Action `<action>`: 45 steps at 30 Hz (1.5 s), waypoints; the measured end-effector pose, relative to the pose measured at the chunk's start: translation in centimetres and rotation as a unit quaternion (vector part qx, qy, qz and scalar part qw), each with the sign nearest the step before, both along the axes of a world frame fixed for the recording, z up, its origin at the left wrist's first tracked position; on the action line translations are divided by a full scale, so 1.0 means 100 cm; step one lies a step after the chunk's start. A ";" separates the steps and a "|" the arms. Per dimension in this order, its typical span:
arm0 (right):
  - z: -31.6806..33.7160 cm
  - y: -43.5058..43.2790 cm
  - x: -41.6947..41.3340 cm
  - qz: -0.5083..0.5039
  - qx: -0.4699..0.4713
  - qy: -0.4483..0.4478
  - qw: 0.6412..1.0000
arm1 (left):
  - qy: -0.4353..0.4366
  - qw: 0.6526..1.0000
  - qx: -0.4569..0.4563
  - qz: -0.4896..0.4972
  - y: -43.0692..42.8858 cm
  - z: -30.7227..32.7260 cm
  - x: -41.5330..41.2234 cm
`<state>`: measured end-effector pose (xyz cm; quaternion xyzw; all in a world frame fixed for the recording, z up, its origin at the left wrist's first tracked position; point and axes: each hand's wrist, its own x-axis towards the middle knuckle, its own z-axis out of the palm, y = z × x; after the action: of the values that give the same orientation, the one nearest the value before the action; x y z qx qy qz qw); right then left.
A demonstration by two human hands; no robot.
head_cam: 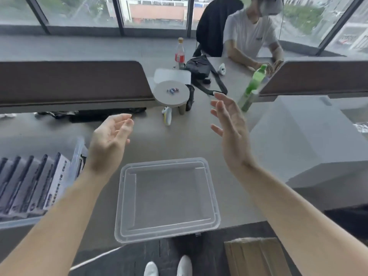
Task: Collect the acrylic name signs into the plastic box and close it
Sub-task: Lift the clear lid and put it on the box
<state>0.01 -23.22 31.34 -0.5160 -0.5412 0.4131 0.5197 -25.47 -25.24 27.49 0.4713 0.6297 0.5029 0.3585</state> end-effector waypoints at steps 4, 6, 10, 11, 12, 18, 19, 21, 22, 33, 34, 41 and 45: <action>-0.087 -0.001 0.013 0.027 -0.091 -0.018 0.995 | 0.056 0.986 -0.157 0.022 -0.001 -0.080 0.003; -0.136 -0.003 0.020 0.030 -0.152 -0.036 0.987 | 0.088 0.970 -0.224 0.027 -0.004 -0.124 0.006; -0.213 -0.005 0.039 0.027 -0.244 -0.115 0.963 | 0.128 0.936 -0.326 0.038 -0.021 -0.194 0.005; -0.227 -0.006 0.044 0.019 -0.261 -0.148 0.954 | 0.138 0.925 -0.349 0.054 -0.024 -0.205 0.003; -0.239 -0.008 0.049 0.012 -0.273 -0.180 0.945 | 0.145 0.916 -0.368 0.066 -0.026 -0.214 0.002; -0.279 -0.019 0.060 0.003 -0.367 -0.192 0.910 | 0.164 0.877 -0.437 0.114 -0.029 -0.252 0.000; -0.283 -0.018 0.059 0.005 -0.386 -0.182 0.905 | 0.173 0.873 -0.437 0.128 -0.027 -0.256 0.000; -0.292 -0.016 0.056 0.009 -0.411 -0.176 0.895 | 0.181 0.869 -0.436 0.151 -0.023 -0.261 -0.002; -0.296 -0.015 0.053 0.012 -0.416 -0.183 0.891 | 0.182 0.868 -0.435 0.157 -0.020 -0.264 -0.002; -0.304 -0.009 0.040 -0.010 -0.428 -0.234 0.873 | 0.172 0.876 -0.421 0.163 -0.023 -0.278 -0.034; -0.297 -0.009 0.039 -0.019 -0.421 -0.233 0.876 | 0.160 0.879 -0.418 0.164 -0.021 -0.272 -0.035; -0.168 0.020 0.030 -0.069 -0.265 -0.180 0.945 | 0.141 0.933 -0.277 0.181 0.014 -0.144 -0.058; -0.048 0.048 0.022 -0.089 -0.147 -0.128 0.977 | 0.085 0.972 -0.107 0.192 0.042 -0.006 -0.080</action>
<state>2.18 -18.37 26.59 -0.6813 -0.4886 0.3709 0.3994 -33.45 -20.99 26.91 0.3419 0.7865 0.4502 0.2486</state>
